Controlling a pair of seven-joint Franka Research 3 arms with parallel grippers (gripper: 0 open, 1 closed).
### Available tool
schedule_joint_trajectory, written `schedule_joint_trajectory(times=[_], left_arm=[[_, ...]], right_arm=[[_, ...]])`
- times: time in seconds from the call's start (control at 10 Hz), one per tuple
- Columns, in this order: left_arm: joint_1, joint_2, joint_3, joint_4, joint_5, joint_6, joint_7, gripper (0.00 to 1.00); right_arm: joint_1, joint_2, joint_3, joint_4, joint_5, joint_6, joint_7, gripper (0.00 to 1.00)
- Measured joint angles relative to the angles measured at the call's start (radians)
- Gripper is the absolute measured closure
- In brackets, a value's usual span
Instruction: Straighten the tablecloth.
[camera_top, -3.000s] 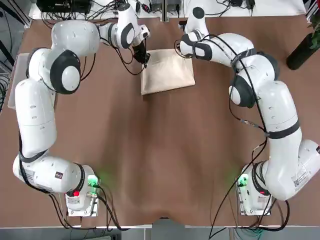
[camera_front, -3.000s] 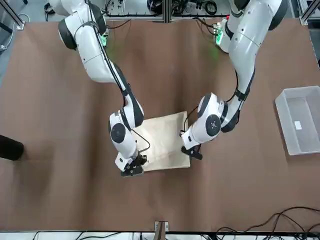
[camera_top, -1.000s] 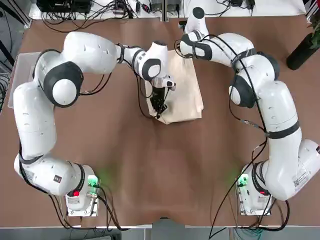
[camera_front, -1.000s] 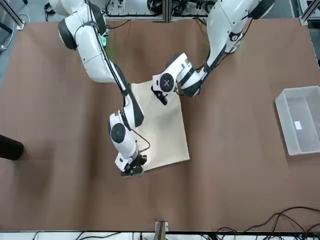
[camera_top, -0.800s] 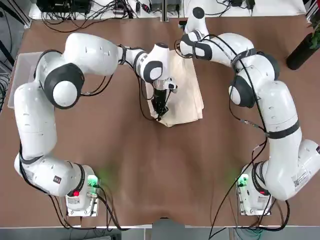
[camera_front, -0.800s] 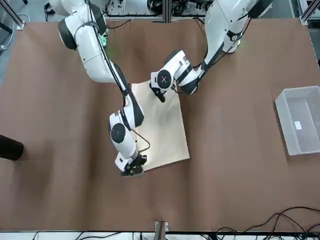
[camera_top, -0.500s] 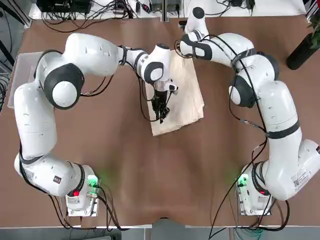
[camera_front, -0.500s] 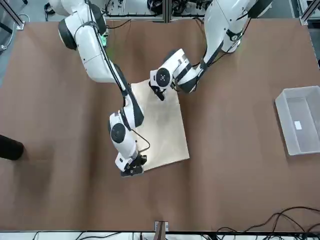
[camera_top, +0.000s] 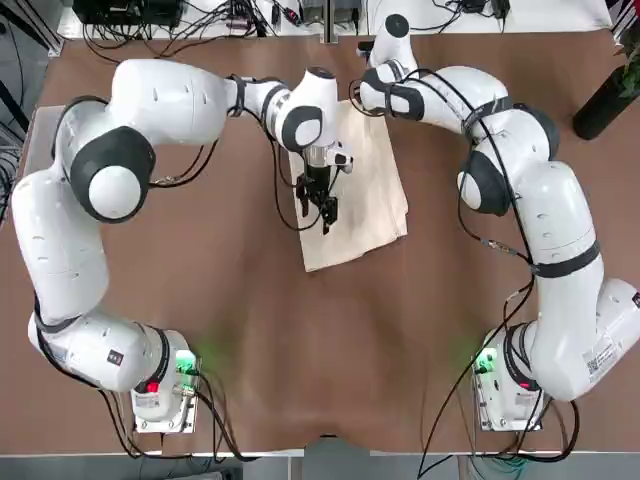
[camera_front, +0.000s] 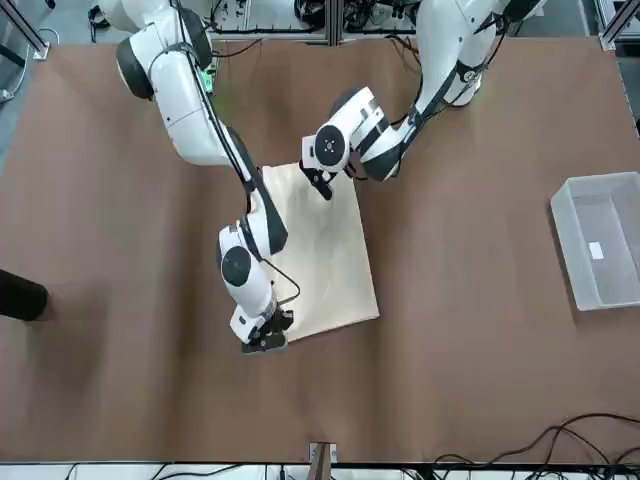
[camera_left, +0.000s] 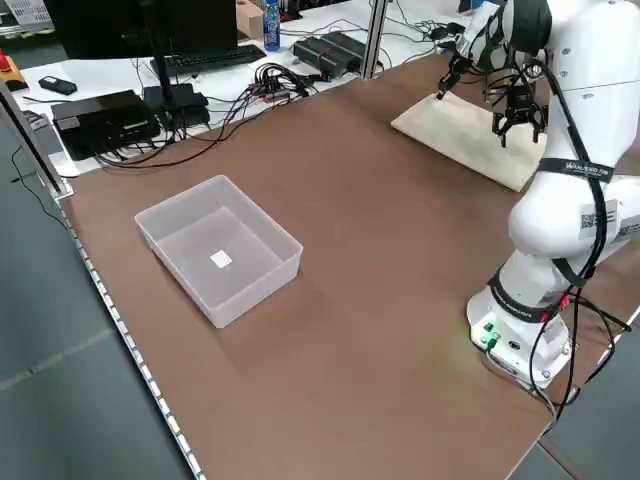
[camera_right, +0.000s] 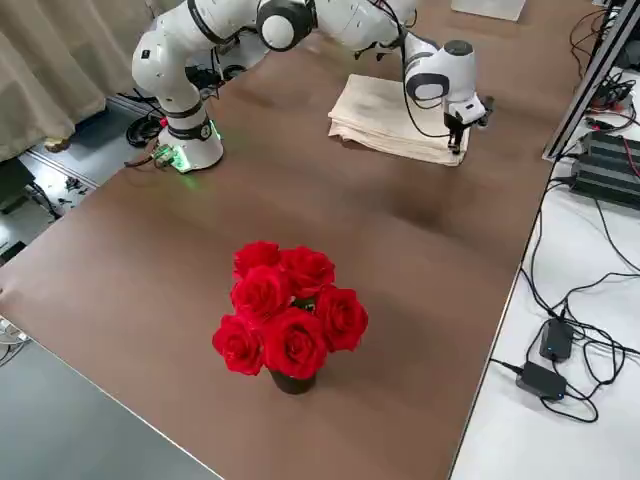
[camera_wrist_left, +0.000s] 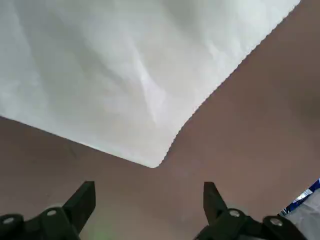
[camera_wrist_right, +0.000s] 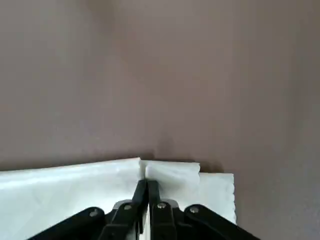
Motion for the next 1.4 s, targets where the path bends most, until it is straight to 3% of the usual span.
schedule_joint_trajectory(times=[0.2,0.4,0.5,0.6,0.8,0.9,1.2,1.4], left_arm=[[0.014,-0.002,0.0,0.004,0.0,0.0,0.0,0.02],[0.045,-0.015,0.0,0.027,0.0,0.001,0.0,0.0],[0.062,-0.021,-0.001,0.047,0.0,0.001,0.001,0.0],[0.083,-0.025,0.0,0.074,0.0,0.001,0.0,0.0],[0.132,-0.034,0.003,0.127,0.0,-0.009,-0.006,0.0],[0.165,-0.046,0.004,0.143,0.012,-0.032,-0.007,0.0],[0.274,-0.099,0.009,0.181,0.069,-0.05,-0.076,0.0],[0.335,-0.178,0.014,0.191,0.11,-0.061,-0.115,0.0]], right_arm=[[0.0,0.001,0.0,0.0,0.0,0.002,0.0,0.85],[-0.003,0.013,0.0,-0.001,0.0,0.022,0.0,0.58],[-0.005,0.014,-0.001,0.0,0.0,0.023,-0.001,0.47],[-0.005,0.012,-0.003,0.0,0.0,0.023,-0.001,0.44],[-0.013,-0.002,-0.017,-0.001,-0.002,0.012,-0.044,0.14],[-0.026,-0.02,-0.02,-0.002,-0.002,-0.017,-0.069,0.07],[-0.063,-0.132,-0.023,-0.007,-0.002,-0.244,-0.127,0.07],[-0.088,-0.234,-0.021,-0.093,0.0,-0.326,-0.144,0.07]])
